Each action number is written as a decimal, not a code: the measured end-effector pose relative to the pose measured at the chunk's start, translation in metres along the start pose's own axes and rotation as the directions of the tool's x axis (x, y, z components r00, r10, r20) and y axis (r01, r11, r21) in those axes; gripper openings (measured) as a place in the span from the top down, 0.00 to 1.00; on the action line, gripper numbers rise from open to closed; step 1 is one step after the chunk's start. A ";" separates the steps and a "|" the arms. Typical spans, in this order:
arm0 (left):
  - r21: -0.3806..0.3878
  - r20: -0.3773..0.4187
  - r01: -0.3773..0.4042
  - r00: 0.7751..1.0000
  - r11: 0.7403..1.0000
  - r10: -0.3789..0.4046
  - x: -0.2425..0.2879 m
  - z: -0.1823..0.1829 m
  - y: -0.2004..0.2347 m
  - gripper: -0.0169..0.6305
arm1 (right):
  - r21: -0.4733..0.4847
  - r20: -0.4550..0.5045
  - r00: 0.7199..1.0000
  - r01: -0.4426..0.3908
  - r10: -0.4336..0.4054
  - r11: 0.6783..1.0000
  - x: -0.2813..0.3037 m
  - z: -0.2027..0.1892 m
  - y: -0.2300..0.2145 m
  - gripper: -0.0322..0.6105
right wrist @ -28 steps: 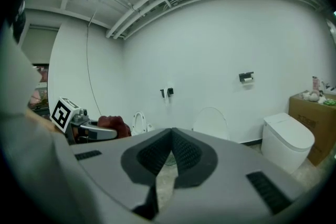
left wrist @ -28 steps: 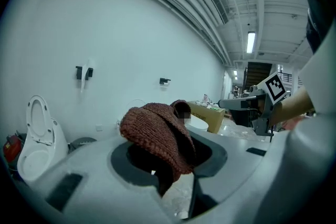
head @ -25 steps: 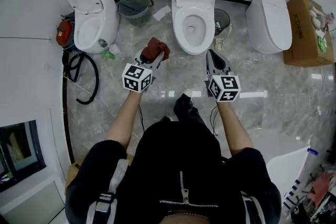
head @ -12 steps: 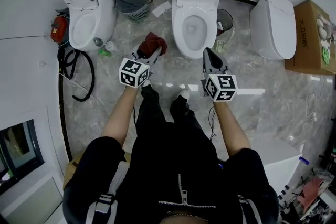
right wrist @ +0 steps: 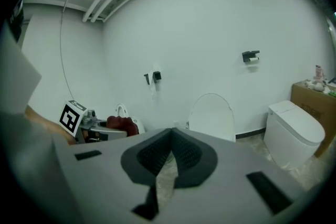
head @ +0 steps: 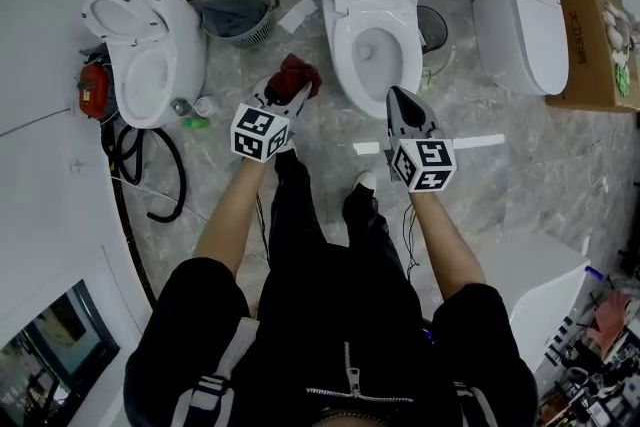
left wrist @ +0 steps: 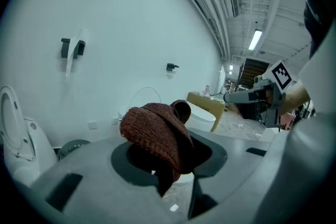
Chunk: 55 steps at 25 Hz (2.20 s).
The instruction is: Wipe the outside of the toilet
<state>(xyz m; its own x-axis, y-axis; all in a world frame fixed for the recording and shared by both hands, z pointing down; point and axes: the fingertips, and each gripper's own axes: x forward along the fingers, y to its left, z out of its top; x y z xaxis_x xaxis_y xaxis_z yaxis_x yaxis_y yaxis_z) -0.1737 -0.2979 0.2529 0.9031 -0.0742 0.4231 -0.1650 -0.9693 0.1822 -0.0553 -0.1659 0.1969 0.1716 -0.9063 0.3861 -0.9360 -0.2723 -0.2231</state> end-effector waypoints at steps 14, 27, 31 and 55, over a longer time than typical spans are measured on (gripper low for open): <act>0.086 -0.083 0.182 0.981 0.980 -0.175 0.114 -0.101 0.165 0.77 | 0.094 -0.108 0.983 0.161 -0.151 0.982 0.158 -0.080 0.008 0.95; 0.140 -0.167 0.271 0.955 0.952 -0.247 0.244 -0.248 0.213 0.77 | 0.098 -0.197 0.955 0.242 -0.220 0.965 0.223 -0.212 -0.019 0.95; 0.120 -0.195 0.273 0.949 0.955 -0.246 0.279 -0.280 0.221 0.78 | 0.122 -0.230 0.951 0.239 -0.207 0.963 0.233 -0.248 -0.023 0.95; -0.245 -0.125 0.171 0.970 0.954 -0.207 0.390 -0.342 0.232 0.80 | 0.193 -0.291 0.930 0.286 -0.224 0.939 0.213 -0.324 -0.054 0.95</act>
<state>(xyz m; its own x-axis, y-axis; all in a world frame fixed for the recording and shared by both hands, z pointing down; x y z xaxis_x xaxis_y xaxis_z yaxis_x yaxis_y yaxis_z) 0.0044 -0.4716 0.7634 0.8606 0.1577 0.4842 -0.0999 -0.8801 0.4642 -0.0677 -0.2394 0.5815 0.2794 -0.6880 0.6697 -0.7703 -0.5771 -0.2715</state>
